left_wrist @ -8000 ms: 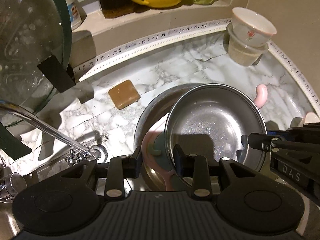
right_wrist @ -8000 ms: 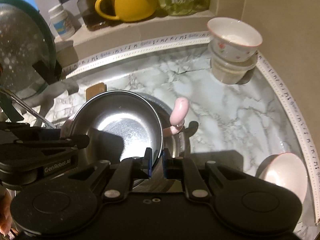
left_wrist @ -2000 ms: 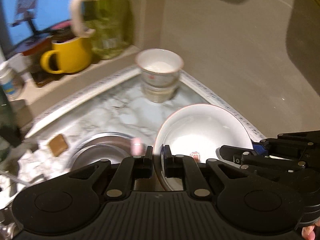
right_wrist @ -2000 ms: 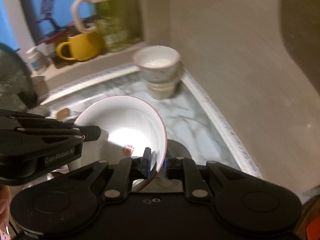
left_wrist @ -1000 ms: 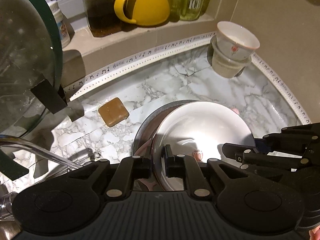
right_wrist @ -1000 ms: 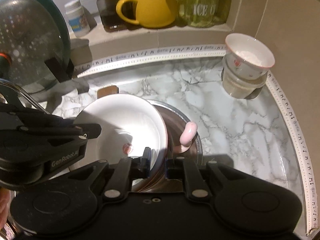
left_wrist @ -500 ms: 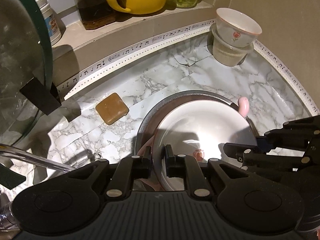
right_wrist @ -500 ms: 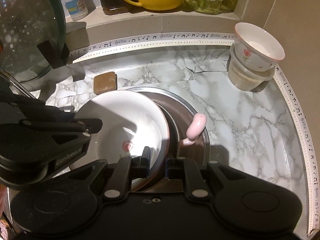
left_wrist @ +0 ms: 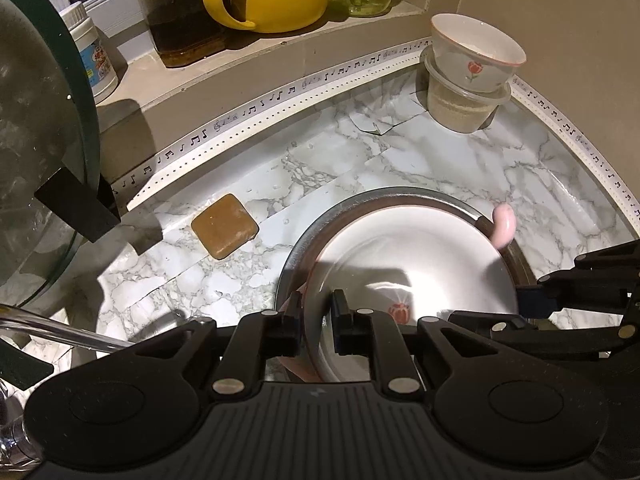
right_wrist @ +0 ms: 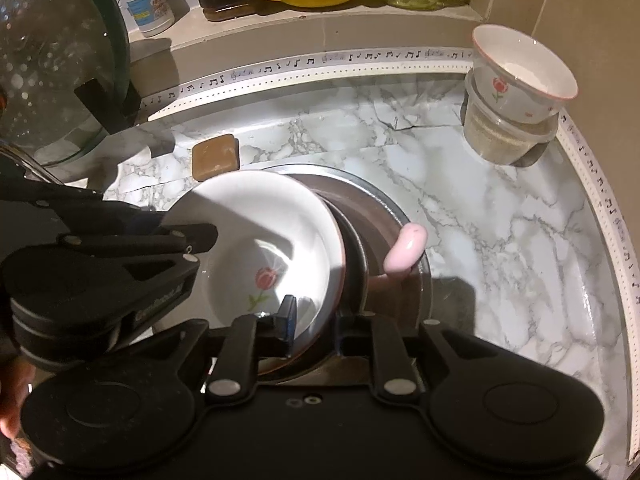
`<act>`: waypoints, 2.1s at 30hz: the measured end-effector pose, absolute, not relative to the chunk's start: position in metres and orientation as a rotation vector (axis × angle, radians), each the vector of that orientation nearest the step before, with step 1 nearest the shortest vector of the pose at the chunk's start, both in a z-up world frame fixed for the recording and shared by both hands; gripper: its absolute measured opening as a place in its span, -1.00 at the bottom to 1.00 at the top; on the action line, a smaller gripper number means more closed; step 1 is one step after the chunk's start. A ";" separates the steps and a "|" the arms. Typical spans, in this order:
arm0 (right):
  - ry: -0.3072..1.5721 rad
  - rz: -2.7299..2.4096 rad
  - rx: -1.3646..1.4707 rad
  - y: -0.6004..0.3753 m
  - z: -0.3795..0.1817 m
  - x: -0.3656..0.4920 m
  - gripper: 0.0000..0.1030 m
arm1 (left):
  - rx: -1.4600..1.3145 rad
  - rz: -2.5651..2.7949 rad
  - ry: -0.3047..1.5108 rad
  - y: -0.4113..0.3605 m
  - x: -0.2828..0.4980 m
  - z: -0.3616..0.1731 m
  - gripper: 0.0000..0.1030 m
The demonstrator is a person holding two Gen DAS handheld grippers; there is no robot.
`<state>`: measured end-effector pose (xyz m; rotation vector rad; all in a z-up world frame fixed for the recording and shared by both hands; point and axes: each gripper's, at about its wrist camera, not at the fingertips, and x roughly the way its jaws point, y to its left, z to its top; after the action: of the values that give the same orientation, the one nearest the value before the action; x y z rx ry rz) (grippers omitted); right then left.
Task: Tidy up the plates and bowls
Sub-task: 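Lower the white bowl into the pink-handled pot and open both grippers, then close both grippers on the rim of the nested steel bowl stack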
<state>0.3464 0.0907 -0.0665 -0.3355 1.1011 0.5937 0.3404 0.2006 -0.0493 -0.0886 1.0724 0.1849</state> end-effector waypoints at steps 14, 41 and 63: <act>1.152 0.614 -0.253 0.082 -0.056 0.352 -0.47 | -0.082 0.189 1.079 0.200 0.342 -0.050 -0.75; 1.044 0.604 -0.186 0.011 -0.042 0.353 0.43 | -0.257 0.210 0.979 0.230 0.324 -0.036 0.11; 1.146 0.615 -0.168 0.011 -0.101 0.375 -0.72 | -0.395 0.201 0.959 0.247 0.335 -0.051 0.11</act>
<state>0.3747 0.0113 -0.1005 -0.1683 1.1461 0.6154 0.3350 0.2467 -0.0507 -0.3950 0.9586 0.2008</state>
